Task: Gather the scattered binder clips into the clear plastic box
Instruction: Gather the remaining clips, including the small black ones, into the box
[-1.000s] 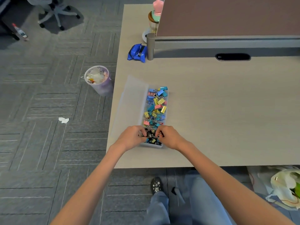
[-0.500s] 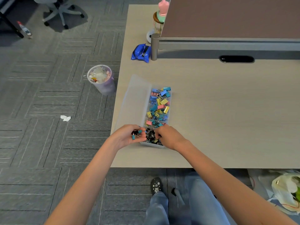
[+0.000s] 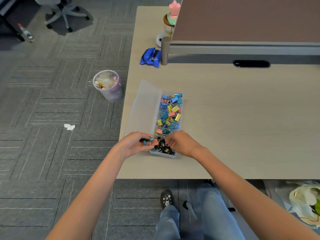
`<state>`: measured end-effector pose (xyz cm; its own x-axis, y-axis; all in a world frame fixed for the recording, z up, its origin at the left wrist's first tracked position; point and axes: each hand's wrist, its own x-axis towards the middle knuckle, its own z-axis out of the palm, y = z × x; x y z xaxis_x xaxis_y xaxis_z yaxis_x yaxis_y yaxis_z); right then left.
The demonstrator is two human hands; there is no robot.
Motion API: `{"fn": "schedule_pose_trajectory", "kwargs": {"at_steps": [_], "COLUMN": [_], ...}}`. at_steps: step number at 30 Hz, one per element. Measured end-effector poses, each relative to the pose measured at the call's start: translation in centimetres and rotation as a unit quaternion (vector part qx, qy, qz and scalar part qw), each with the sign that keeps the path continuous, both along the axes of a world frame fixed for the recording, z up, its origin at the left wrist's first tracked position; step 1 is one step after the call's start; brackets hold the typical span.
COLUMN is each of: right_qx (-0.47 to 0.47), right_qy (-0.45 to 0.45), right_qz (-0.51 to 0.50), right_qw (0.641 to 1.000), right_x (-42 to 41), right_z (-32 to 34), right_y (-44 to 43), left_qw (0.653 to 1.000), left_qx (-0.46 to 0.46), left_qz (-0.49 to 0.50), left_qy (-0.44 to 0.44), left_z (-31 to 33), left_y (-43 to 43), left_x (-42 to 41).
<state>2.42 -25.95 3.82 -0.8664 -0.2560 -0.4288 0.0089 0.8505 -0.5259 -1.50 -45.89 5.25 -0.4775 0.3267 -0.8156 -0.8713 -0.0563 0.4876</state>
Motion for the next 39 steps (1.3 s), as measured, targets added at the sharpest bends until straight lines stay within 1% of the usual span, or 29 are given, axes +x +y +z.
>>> {"fn": "schedule_pose_trajectory", "kwargs": {"at_steps": [3,6,9,13,17,23,27,31,32,35,39], "right_qx": [-0.044,-0.067,-0.079,-0.105,-0.12,-0.126,-0.137,-0.149,-0.151,-0.162,-0.172], "right_qy": [0.002,0.036,0.059,0.059,0.061,0.053,0.045,0.045,0.045,0.043,0.04], "right_qz": [-0.034,-0.085,-0.137,-0.172,-0.208,-0.249,-0.26,-0.27,-0.271,-0.278,-0.285], "right_qw": [0.998,0.994,0.986,0.978,0.969,0.959,0.955,0.95,0.95,0.946,0.942], "right_x": [0.2,0.6,1.1,1.8,2.2,2.7,2.8,2.6,2.6,2.6,2.7], "right_z": [0.1,0.1,-0.1,-0.1,-0.6,-1.1,-1.5,-1.8,-1.8,-1.9,-2.0], "right_y": [0.8,1.7,2.5,2.8,3.1,3.5,3.6,3.7,3.7,3.7,3.5], "left_qw": [0.998,0.989,0.972,0.949,0.937,0.926,0.907,0.868,0.863,0.861,0.876], "left_qx": [-0.02,-0.059,-0.105,-0.15,-0.163,-0.178,-0.208,-0.262,-0.27,-0.28,-0.264], "left_qz": [-0.03,-0.068,-0.118,-0.167,-0.216,-0.248,-0.286,-0.343,-0.348,-0.348,-0.326], "left_qy": [0.054,0.118,0.173,0.22,0.223,0.223,0.23,0.247,0.248,0.244,0.238], "left_z": [0.3,0.4,0.3,0.1,-0.2,-0.6,-0.9,-1.1,-1.2,-1.7,-1.9], "left_y": [0.5,1.3,2.5,4.2,5.7,7.4,7.9,7.9,7.8,7.6,7.0], "left_x": [0.2,0.3,0.2,-0.2,-0.6,-0.9,-1.2,-1.4,-1.4,-1.4,-1.4]}}
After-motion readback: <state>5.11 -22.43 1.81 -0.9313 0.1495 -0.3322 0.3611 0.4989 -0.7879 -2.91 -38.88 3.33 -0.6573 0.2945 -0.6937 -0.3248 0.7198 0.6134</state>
